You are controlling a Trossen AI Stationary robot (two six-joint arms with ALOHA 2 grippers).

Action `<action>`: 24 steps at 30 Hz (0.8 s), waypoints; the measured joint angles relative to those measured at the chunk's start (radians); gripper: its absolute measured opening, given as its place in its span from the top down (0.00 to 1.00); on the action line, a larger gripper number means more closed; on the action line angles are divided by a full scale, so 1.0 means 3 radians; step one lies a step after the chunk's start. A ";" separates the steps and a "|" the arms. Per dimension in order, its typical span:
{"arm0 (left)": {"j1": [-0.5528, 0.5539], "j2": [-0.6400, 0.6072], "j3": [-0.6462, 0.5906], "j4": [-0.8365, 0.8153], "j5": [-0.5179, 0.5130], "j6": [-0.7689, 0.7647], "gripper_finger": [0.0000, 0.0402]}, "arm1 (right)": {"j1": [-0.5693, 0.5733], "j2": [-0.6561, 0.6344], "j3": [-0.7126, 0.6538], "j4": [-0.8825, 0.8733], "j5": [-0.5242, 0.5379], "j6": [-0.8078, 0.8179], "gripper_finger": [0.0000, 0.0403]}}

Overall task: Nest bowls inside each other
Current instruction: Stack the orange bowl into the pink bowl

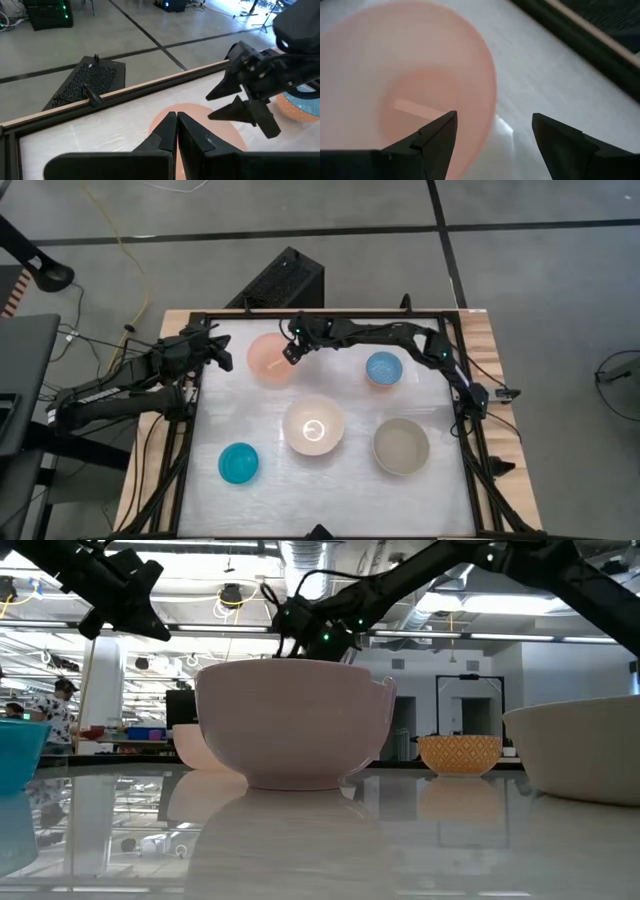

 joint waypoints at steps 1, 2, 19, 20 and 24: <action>0.0000 -0.0001 0.0000 0.0001 0.0002 -0.0002 1.00 | -0.0004 0.0010 0.0000 -0.0002 -0.0030 -0.0001 0.26; 0.0000 -0.0001 0.0000 0.0001 0.0002 -0.0002 1.00 | 0.0003 0.0017 -0.0001 -0.0009 -0.0014 -0.0013 0.27; -0.0003 0.0000 0.0000 0.0000 0.0106 -0.0062 1.00 | 0.0023 0.0012 0.0000 -0.0200 -0.0261 0.0441 0.50; -0.0003 -0.0001 0.0000 0.0001 0.0106 -0.0062 1.00 | 0.0028 0.0012 0.0000 -0.0221 -0.0261 0.0449 0.55; -0.0003 0.0000 0.0000 0.0001 0.0107 -0.0062 1.00 | 0.0037 0.0012 0.0000 -0.0229 -0.0249 0.0455 0.76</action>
